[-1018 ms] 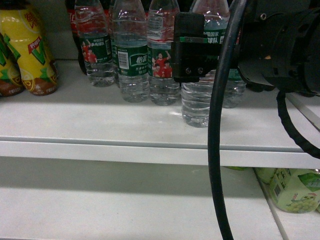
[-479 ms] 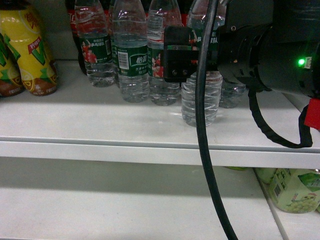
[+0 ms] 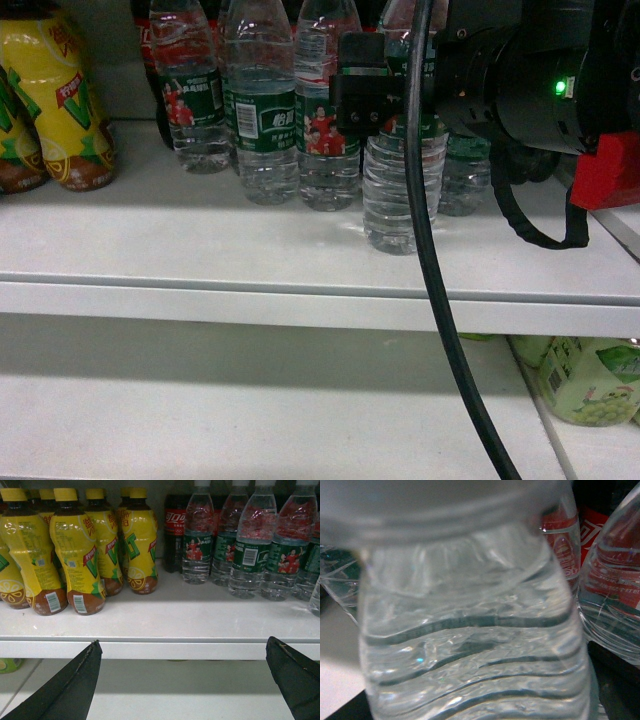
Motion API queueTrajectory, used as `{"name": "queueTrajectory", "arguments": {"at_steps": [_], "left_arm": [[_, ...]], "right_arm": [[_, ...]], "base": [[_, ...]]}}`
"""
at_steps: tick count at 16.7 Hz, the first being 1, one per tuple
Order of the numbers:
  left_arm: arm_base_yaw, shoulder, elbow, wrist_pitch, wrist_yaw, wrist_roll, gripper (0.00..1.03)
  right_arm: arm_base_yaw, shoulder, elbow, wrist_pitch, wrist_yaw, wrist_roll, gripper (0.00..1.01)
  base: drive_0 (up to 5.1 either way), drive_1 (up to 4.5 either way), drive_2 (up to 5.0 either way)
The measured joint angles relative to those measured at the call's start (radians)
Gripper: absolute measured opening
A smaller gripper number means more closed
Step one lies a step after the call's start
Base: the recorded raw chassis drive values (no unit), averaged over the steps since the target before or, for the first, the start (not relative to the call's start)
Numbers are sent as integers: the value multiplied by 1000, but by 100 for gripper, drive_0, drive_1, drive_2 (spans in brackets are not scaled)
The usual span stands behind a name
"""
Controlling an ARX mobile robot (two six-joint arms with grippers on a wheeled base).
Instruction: Move water from second to third shelf
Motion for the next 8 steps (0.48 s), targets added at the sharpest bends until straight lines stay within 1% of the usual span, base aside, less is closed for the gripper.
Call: {"name": "queueTrajectory", "arguments": {"at_steps": [1, 3, 4, 6, 7, 8], "left_arm": [[0, 0, 0, 0, 0, 0, 98], [0, 0, 0, 0, 0, 0, 98], [0, 0, 0, 0, 0, 0, 98], [0, 0, 0, 0, 0, 0, 98], [0, 0, 0, 0, 0, 0, 98], [0, 0, 0, 0, 0, 0, 98]], "right_arm": [[3, 0, 0, -2, 3, 0, 85], [11, 0, 0, -2, 3, 0, 69], [13, -1, 0, -4, 6, -1, 59], [12, -17, -1, -28, 6, 1, 49], [11, -34, -17, -34, 4, 6, 46], [11, -51, -32, -41, 3, 11, 44]], "base": [[0, 0, 0], [0, 0, 0], [0, 0, 0], [0, 0, 0], [0, 0, 0], [0, 0, 0]]}}
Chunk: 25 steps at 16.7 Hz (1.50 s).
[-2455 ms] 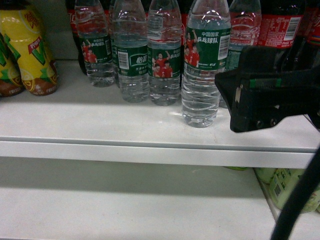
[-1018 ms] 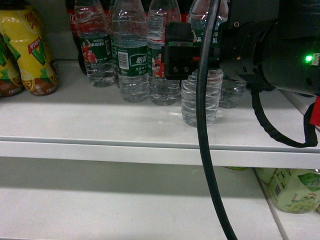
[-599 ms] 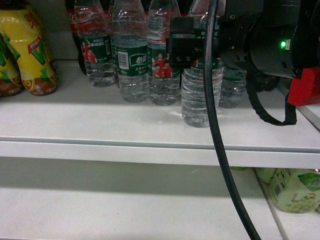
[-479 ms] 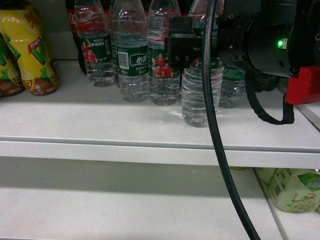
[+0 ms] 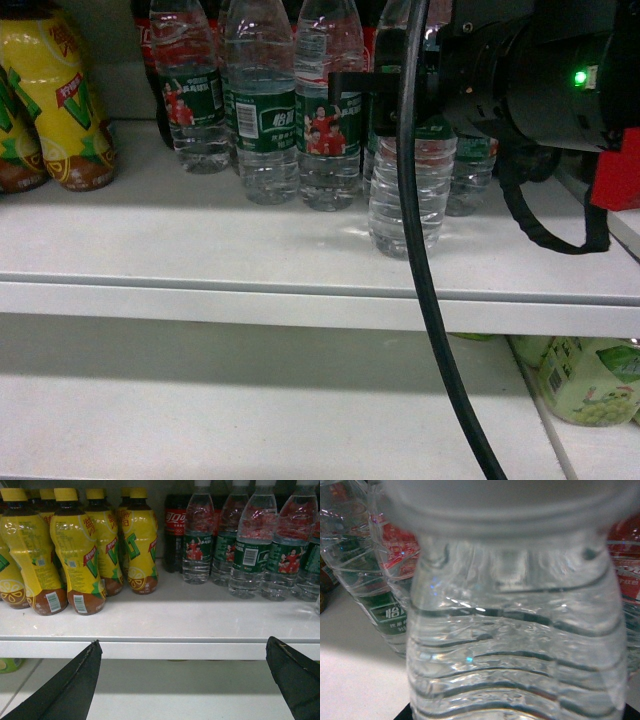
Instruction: Move water from second to third shelf
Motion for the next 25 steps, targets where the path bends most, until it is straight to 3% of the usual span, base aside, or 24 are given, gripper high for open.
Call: {"name": "queueTrajectory", "arguments": {"at_steps": [7, 10, 13, 18, 24, 25], "left_arm": [[0, 0, 0, 0, 0, 0, 98], [0, 0, 0, 0, 0, 0, 98], [0, 0, 0, 0, 0, 0, 98], [0, 0, 0, 0, 0, 0, 98], [0, 0, 0, 0, 0, 0, 98], [0, 0, 0, 0, 0, 0, 98]], "right_arm": [[1, -178, -193, -8, -43, 3, 43], [-20, -356, -344, -79, -86, 8, 43], [-79, -602, -474, -174, -107, 1, 43], [-156, -898, -550, -350, -125, -6, 43], [-257, -1220, -573, -533, -110, -28, 43], [-279, -1237, -573, -548, -127, -30, 43]], "base": [[0, 0, 0], [0, 0, 0], [0, 0, 0], [0, 0, 0], [0, 0, 0], [0, 0, 0]]}}
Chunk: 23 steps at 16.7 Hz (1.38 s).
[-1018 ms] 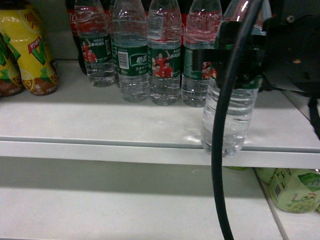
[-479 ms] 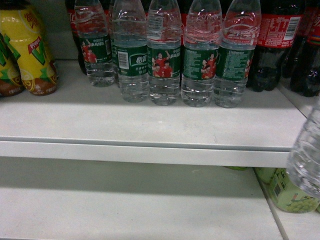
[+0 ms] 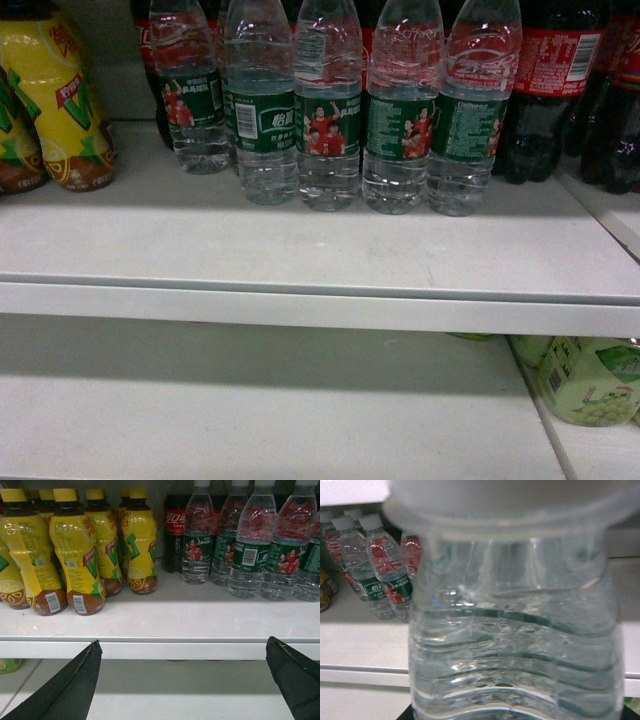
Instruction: Move water from second to third shelf
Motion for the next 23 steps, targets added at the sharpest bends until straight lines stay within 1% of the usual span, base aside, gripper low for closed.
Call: {"name": "queueTrajectory", "arguments": {"at_steps": [2, 3, 8, 11, 23], "left_arm": [[0, 0, 0, 0, 0, 0, 98], [0, 0, 0, 0, 0, 0, 98], [0, 0, 0, 0, 0, 0, 98], [0, 0, 0, 0, 0, 0, 98], [0, 0, 0, 0, 0, 0, 98]], "right_arm": [[-29, -3, 0, -21, -19, 0, 43], [-36, -2, -2, -27, -26, 0, 43], [-45, -5, -10, -36, -25, -3, 43], [-61, -5, -10, -39, -25, 1, 43], [-61, -5, -10, -39, -26, 1, 43]], "base": [[0, 0, 0], [0, 0, 0], [0, 0, 0], [0, 0, 0], [0, 0, 0]]}}
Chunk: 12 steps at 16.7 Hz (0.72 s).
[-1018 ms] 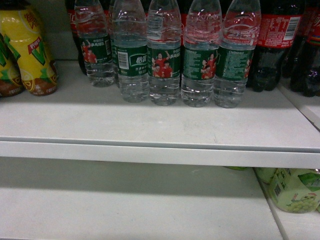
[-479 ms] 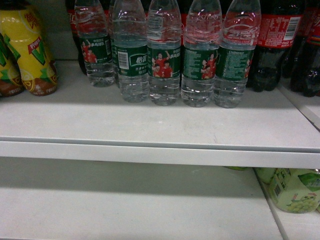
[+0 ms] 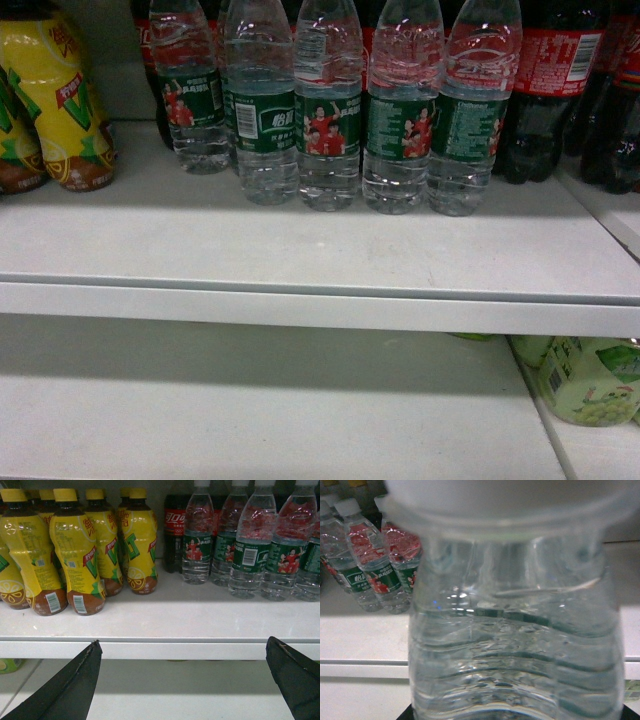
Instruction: Move water from second to third shelf
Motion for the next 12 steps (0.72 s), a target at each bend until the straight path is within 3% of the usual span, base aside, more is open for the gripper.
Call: {"name": "queueTrajectory", "arguments": {"at_steps": [12], "left_arm": [[0, 0, 0, -2, -2, 0, 98]], "right_arm": [[0, 0, -3, -3, -1, 0, 43]], "base": [[0, 0, 0]]}}
